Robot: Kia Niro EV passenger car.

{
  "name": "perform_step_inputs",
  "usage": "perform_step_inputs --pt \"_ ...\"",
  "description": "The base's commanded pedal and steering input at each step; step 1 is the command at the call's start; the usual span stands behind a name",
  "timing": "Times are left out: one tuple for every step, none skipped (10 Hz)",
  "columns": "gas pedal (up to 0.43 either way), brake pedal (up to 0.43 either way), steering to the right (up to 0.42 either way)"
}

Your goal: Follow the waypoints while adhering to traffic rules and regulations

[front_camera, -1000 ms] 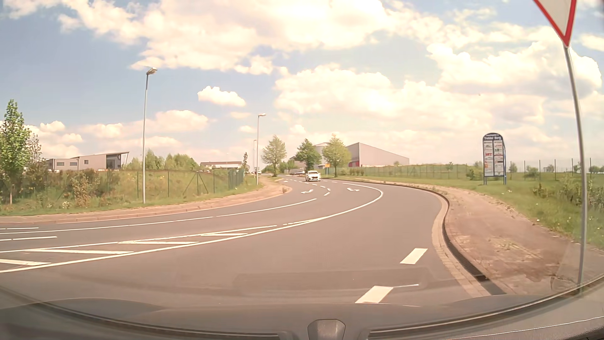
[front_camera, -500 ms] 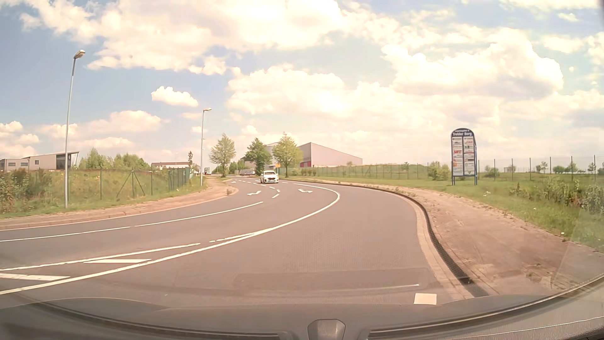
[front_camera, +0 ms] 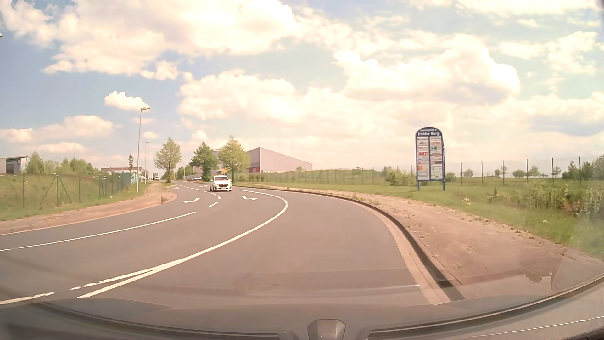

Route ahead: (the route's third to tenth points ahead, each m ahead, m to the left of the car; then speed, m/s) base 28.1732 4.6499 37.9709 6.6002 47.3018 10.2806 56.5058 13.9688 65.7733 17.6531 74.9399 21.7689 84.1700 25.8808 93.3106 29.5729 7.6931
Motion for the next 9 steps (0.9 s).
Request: perform_step_inputs --pt "0.220 0.000 0.120" --pt "0.220 0.000 0.109" --pt "0.220 0.000 0.087" --pt "0.220 0.000 0.063" --pt "0.220 0.000 0.040" --pt "0.220 0.000 0.020" --pt "0.209 0.000 -0.001" --pt "0.209 0.000 -0.014" --pt "0.209 0.000 -0.016"
